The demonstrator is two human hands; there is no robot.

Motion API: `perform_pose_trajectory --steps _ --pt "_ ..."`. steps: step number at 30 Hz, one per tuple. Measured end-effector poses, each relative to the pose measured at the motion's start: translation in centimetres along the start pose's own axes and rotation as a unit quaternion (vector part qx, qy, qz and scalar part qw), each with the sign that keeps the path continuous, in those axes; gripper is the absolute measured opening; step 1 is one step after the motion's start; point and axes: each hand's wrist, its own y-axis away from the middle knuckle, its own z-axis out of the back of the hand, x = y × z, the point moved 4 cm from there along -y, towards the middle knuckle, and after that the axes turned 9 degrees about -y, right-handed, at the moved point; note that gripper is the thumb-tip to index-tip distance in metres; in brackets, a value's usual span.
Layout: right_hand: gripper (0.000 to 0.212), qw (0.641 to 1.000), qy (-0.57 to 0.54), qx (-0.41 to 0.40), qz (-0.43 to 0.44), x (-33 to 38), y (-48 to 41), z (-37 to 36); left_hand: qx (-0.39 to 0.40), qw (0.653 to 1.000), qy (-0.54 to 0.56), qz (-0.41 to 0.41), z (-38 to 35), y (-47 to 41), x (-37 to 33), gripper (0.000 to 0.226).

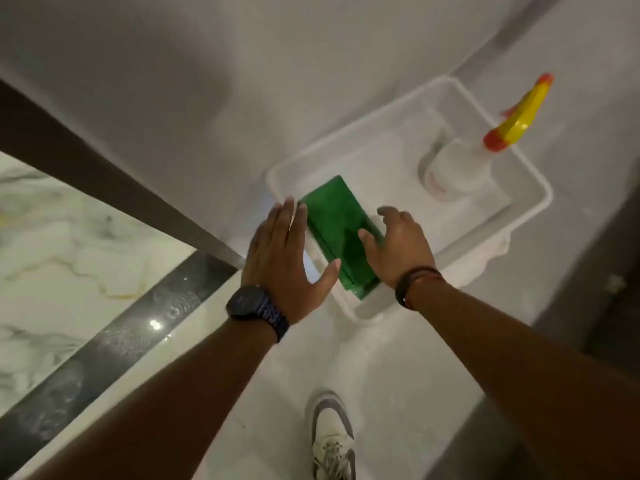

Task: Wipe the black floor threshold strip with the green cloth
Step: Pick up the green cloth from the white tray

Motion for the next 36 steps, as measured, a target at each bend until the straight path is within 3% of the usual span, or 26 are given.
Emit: perform_pose_trajectory --steps 4,13,18,25,30,36 --pt "0.043 0.997 0.071 -0.003 0.02 -1.1 -3.1 -2.6 -0.026 0.998 -0.048 -0.035 -3.2 -2.7 0.1 0.092" --pt "0.019 0.999 0.048 0.019 0.017 -1.2 -4.7 -3.6 0.009 0.991 -0.097 -0.093 -5.0 -3.0 0.0 0.088" --pt "0.011 0.99 0.046 -0.008 0.132 4.2 -0.8 -1.5 -0.003 0.995 -0.066 -0.08 -0.6 -0.7 3.1 0.09" --pt "0.013 0.964 0.011 -0.029 0.263 14.1 7.7 -2.7 0.001 0.998 -0.06 0.004 4.2 8.0 14.5 0.09" --pt "0.018 0.966 -0.044 0.022 0.254 17.3 12.7 -13.8 0.021 0.992 -0.064 0.106 1.3 17.0 25.4 0.09" --pt "0.015 0.97 -0.021 0.185 0.159 13.8 12.5 -34.7 0.039 0.968 -0.089 0.23 -10.7 26.5 38.0 0.093"
